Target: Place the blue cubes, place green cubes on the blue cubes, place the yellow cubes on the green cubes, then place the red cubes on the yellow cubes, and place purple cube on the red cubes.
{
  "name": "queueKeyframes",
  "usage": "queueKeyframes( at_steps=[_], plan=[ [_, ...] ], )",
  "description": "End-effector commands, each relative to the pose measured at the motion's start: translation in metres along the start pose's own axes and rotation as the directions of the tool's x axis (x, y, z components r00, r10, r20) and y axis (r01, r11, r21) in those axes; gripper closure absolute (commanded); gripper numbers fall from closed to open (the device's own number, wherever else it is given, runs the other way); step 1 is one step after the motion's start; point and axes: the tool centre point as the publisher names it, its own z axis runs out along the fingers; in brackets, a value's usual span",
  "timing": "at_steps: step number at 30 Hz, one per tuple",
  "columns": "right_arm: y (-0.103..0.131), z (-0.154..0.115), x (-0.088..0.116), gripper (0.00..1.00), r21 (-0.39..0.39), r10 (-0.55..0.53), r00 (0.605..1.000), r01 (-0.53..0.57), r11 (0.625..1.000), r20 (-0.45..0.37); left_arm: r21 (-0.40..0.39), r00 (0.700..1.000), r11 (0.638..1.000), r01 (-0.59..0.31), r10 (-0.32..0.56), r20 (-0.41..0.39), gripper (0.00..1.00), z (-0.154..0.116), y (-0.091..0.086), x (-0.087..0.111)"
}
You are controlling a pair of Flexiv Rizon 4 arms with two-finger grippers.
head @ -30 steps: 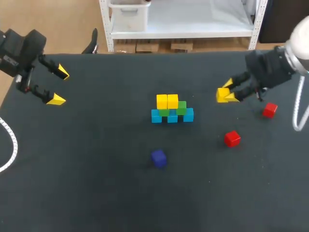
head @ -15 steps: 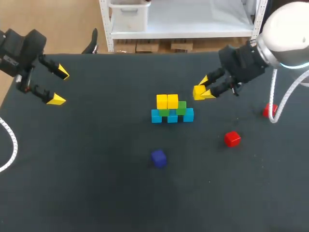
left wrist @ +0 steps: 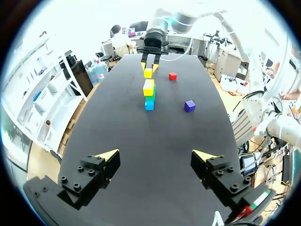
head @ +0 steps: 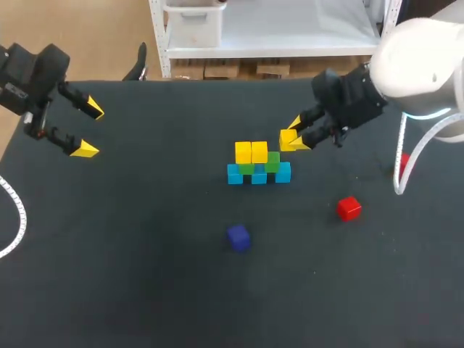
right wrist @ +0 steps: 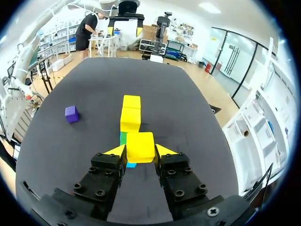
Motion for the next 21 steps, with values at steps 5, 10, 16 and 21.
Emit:
queueKeyframes(
  at_steps=[5, 10, 16, 21],
  plan=[
    [0.012, 0.002, -0.005, 1.00, 0.033, 0.015, 1.000, -0.014, 0.999, -0.013, -0.001, 1.000, 1.000, -0.003, 0.003, 0.003, 0.00, 0.000, 0.000, 0.001],
    [0.015, 0.007, -0.007, 1.00, 0.020, 0.030, 1.000, -0.030, 0.999, 0.006, -0.001, 1.000, 1.000, -0.003, 0.003, 0.003, 0.00, 0.000, 0.000, 0.001],
    [0.017, 0.010, -0.008, 1.00, 0.018, 0.033, 0.999, -0.034, 0.999, 0.004, -0.001, 1.000, 1.000, -0.003, 0.003, 0.003, 0.00, 0.000, 0.000, 0.001],
    [0.016, 0.013, -0.010, 1.00, 0.015, 0.038, 0.999, -0.038, 0.999, -0.001, -0.001, 1.000, 1.000, -0.003, 0.003, 0.003, 0.00, 0.000, 0.000, 0.001]
  ],
)
